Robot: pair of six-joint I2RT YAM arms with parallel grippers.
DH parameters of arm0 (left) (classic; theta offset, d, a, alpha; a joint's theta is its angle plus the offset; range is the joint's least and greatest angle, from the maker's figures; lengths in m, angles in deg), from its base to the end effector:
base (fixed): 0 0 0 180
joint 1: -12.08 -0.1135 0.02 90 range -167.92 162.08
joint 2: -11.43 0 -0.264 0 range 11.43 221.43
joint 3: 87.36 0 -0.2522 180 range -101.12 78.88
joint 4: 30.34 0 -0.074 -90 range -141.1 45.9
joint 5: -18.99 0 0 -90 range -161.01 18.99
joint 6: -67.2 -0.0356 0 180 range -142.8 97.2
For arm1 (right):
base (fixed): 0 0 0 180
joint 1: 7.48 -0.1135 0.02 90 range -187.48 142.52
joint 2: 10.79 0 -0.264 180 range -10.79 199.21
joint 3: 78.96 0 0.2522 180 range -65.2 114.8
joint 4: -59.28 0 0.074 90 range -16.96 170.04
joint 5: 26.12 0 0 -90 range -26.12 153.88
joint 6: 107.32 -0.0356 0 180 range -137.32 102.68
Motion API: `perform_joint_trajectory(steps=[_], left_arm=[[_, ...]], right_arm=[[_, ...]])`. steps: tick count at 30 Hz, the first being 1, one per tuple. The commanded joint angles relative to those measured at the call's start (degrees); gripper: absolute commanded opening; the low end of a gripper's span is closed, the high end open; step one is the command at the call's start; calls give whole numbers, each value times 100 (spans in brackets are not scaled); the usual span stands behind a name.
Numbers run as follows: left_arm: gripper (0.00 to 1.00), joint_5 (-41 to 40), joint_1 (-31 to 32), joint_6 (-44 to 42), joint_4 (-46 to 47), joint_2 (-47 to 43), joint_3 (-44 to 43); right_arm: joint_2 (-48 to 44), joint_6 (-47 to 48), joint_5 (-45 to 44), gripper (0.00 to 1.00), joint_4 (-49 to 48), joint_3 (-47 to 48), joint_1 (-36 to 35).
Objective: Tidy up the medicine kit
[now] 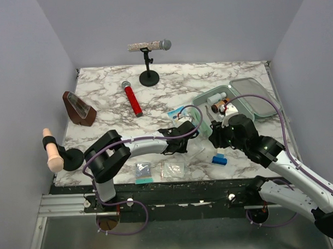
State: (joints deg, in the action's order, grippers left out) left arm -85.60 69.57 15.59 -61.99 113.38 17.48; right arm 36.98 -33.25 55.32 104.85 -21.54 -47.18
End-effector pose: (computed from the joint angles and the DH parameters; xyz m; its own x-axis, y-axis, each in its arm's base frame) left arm 0.1992 -0.2959 0.1657 -0.8218 0.1712 -0.5435 0.2997 0.9411 -0.1568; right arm 0.1416 0.1107 0.2872 -0.5819 -0.1304 -0.8027 -0.3943 0.9085 0.1383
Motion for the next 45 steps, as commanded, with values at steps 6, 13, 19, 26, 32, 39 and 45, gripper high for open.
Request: perform_joint_trajectory(steps=[6,13,19,26,32,39,45], left_arm=[[0,97,25,-148,137,35,-38],[0,-70,34,-174,356,-956,445],[0,-70,25,-113,444,-1599,700],[16,158,25,-86,296,-1416,455],[56,325,25,28,216,-748,243],[58,272,25,37,40,-238,-38],[55,369,25,37,-13,44,-73]], right_arm=[[-83,45,-146,52,158,-42,-29],[-145,37,-208,52,211,2,-29],[-180,19,-304,52,185,-15,-20],[-206,-69,-243,52,176,-94,-29],[-259,-104,-217,52,176,-147,-29],[-268,-95,-234,52,185,-156,-20],[-286,-86,-208,52,185,-156,-29]])
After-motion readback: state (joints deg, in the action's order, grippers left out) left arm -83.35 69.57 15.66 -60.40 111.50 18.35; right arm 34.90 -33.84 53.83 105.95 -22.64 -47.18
